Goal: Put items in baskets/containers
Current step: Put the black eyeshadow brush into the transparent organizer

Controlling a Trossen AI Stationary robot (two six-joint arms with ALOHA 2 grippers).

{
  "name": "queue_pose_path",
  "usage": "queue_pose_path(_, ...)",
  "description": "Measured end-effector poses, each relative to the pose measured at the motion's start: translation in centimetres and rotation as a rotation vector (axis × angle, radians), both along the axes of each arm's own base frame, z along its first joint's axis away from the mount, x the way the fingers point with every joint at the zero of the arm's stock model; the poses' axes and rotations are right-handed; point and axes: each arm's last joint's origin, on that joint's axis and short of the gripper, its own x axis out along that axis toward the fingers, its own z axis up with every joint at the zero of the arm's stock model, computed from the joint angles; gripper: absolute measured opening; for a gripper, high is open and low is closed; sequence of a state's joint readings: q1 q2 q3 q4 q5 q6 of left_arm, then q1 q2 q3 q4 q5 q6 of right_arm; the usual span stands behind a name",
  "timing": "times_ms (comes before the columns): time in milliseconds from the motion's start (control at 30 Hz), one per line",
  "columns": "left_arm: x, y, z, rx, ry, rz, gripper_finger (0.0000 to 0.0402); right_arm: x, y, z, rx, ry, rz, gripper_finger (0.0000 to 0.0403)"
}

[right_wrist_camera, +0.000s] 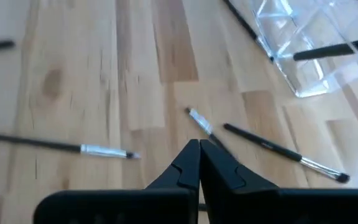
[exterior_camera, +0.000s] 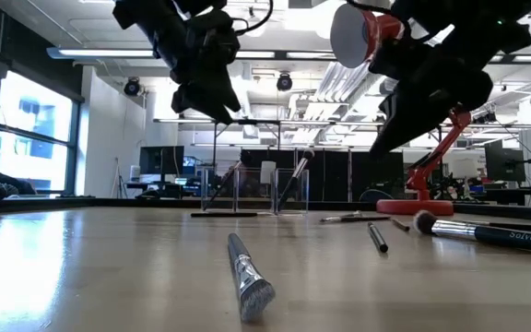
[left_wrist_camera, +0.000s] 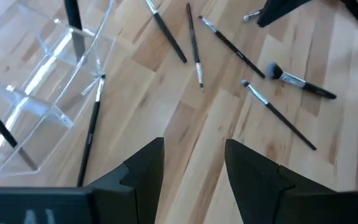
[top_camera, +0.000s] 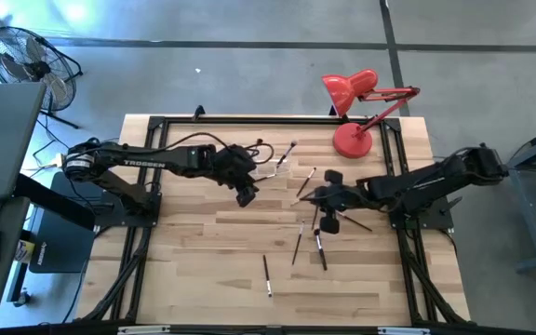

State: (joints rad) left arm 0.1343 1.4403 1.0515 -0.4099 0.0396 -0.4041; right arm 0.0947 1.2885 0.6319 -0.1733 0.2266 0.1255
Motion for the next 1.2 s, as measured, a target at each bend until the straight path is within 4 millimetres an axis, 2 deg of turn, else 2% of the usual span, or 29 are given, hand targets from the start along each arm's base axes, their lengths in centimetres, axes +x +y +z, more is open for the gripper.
queue_pose_path(133, -0.1, 0.0, -0.1, -0.029, 0.007, 0.031, 0.0168, 0.0, -1.6, 0.3, 0.016, 0.093, 0.048, 0.0035)
queue_pose_path(300, -0.1, 0.0, -0.1, -0.048, 0.009, 0.045, 0.0168, 0.3, -3.9, 0.8, -0.044, 0.096, 0.063, 0.0083)
queue_pose_path(500, -0.1, 0.0, -0.1, -0.047, 0.007, 0.062, 0.0168, 2.4, -6.2, 0.1, -0.082, 0.204, 0.117, 0.0117)
queue_pose_path(733, -0.1, 0.1, -0.1, -0.061, 0.007, 0.085, 0.0168, 6.8, -7.5, -1.9, -0.121, 0.377, 0.257, 0.0121)
queue_pose_path(867, -0.1, 0.1, -0.1, -0.058, 0.007, 0.093, 0.0168, 8.6, -7.9, -2.7, -0.153, 0.443, 0.327, 0.0122)
queue_pose_path(1000, -0.1, 0.1, -0.1, -0.069, 0.006, 0.107, 0.0168, 9.4, -8.4, -3.5, -0.183, 0.508, 0.371, 0.0122)
queue_pose_path(1200, 0.0, -0.3, -0.1, -0.065, 0.006, 0.108, 0.0168, 9.1, -8.7, -4.5, -0.168, 0.571, 0.383, 0.0122)
